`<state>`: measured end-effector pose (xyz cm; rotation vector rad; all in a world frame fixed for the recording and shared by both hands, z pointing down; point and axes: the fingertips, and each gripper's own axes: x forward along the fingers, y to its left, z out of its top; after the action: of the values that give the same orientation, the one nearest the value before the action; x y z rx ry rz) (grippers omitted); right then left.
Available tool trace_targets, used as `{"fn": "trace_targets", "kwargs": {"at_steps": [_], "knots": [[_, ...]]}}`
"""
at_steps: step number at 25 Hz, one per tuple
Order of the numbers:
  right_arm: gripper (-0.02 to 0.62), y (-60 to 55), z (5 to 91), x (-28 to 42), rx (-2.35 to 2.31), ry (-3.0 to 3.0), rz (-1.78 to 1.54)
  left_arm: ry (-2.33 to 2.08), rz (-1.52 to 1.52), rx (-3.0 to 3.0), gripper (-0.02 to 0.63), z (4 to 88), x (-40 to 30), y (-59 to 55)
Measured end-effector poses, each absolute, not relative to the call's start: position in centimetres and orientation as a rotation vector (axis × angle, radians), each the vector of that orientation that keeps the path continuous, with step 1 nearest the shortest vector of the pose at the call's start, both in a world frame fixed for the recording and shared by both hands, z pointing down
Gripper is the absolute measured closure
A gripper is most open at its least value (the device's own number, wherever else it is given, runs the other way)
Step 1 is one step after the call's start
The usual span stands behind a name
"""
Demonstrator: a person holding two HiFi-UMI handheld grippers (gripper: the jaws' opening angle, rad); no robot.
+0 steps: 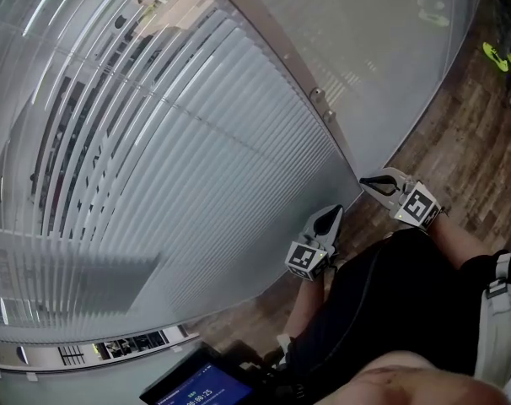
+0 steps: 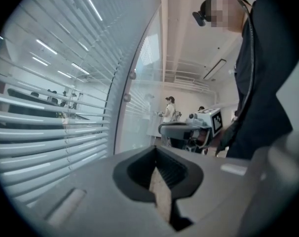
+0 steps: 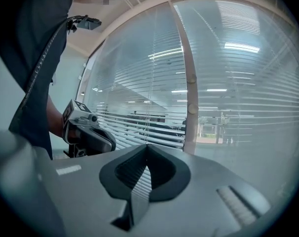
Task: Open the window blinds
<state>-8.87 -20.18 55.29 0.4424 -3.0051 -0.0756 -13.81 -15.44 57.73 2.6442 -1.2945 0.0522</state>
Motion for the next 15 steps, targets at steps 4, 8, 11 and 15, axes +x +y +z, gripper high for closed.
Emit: {"fn": "trace_targets", "kwargs": {"at_steps": [4, 8, 11, 15], "knots": [[0.592, -20.0, 55.2, -8.9, 0.447, -3.004, -0.074, -1.297, 0.038, 2.649, 0.604, 57.1, -13.8, -15.2], [0.591, -20.3, 55.4, -9.1, 0.455, -2.997, -0.076, -1.281, 0.046, 2.638, 0.604, 56.9, -13.6, -15.3], [0.591, -20.5, 55.5, -8.9, 0.47, -2.989, -0.087, -1.265, 0.065, 2.631, 0.604, 56.9, -13.2, -15.1], [0.592, -20.4, 55.8, -8.8, 0.47, -2.973, -0.066, -1.279, 0.064, 2.647, 0.604, 57.7, -13.7, -15.2]]}}
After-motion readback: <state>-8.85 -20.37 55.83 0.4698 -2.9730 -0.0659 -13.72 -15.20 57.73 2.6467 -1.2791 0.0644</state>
